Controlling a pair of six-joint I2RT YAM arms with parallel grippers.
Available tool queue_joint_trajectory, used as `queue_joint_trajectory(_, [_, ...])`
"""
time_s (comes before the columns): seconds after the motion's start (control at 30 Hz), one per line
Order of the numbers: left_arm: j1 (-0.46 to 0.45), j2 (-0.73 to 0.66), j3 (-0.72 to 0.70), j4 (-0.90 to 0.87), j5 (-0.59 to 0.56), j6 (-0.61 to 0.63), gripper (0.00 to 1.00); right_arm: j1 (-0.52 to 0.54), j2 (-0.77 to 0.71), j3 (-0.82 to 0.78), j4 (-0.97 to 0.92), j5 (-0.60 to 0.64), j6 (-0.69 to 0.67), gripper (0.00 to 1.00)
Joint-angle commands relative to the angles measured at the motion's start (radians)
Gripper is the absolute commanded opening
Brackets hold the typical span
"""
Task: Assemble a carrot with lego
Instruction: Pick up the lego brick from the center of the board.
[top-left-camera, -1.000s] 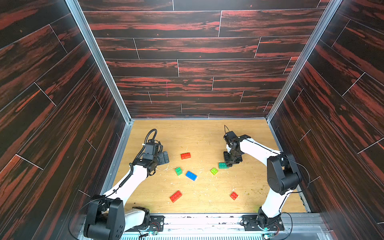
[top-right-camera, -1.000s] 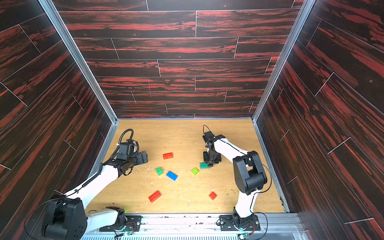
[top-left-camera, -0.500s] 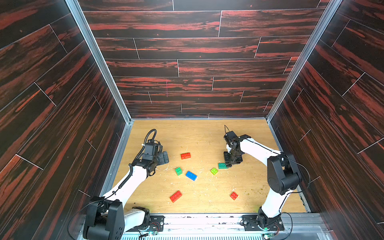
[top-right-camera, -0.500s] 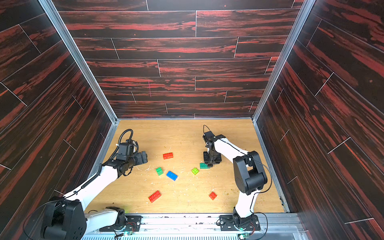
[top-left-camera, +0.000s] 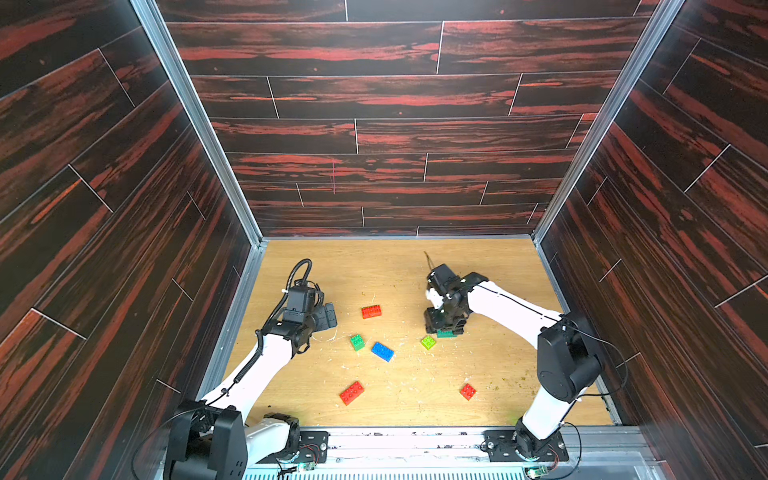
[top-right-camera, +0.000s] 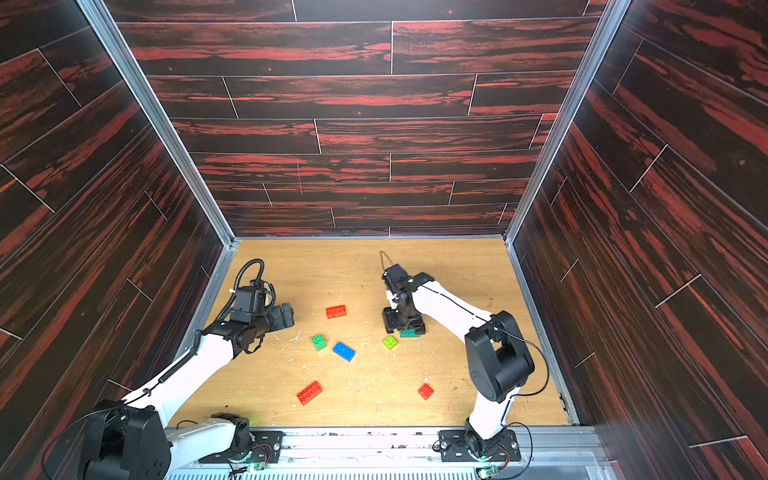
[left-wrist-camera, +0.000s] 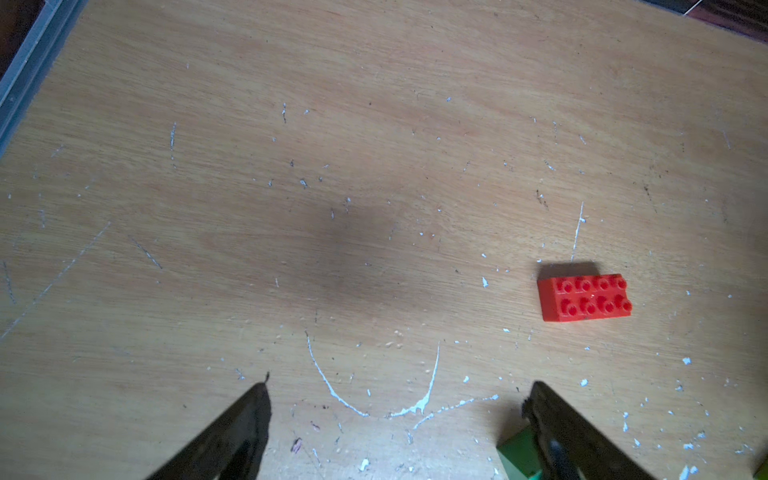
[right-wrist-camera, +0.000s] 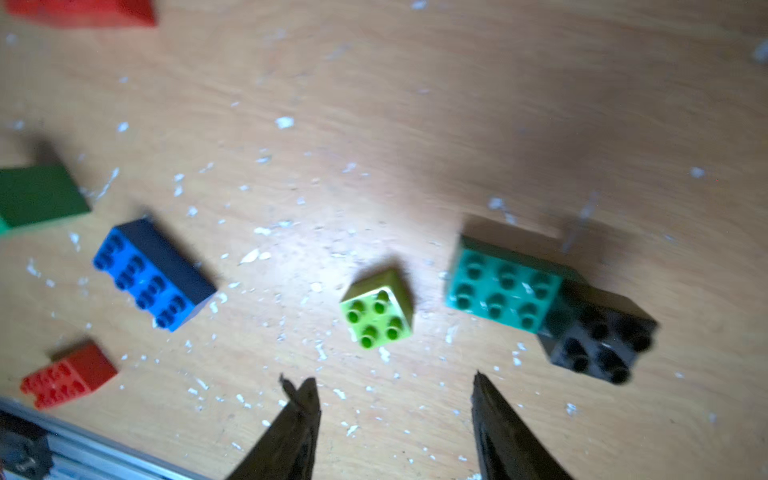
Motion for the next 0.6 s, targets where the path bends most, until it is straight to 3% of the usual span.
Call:
queue_joint_trajectory(0.0, [-0.003, -0.034, -0.008, -0.026, 0.000, -0.013, 0.97, 0.046, 0.048, 0.016, 0.005, -0.010, -0.079, 0.59])
queue_joint_trajectory(0.57, [-0.004, -0.043, -0.015, -0.030, -0.004, -0.008, 0.97, 0.071, 0.160, -0.005, 0.025, 0.042, -0.192, 0.58])
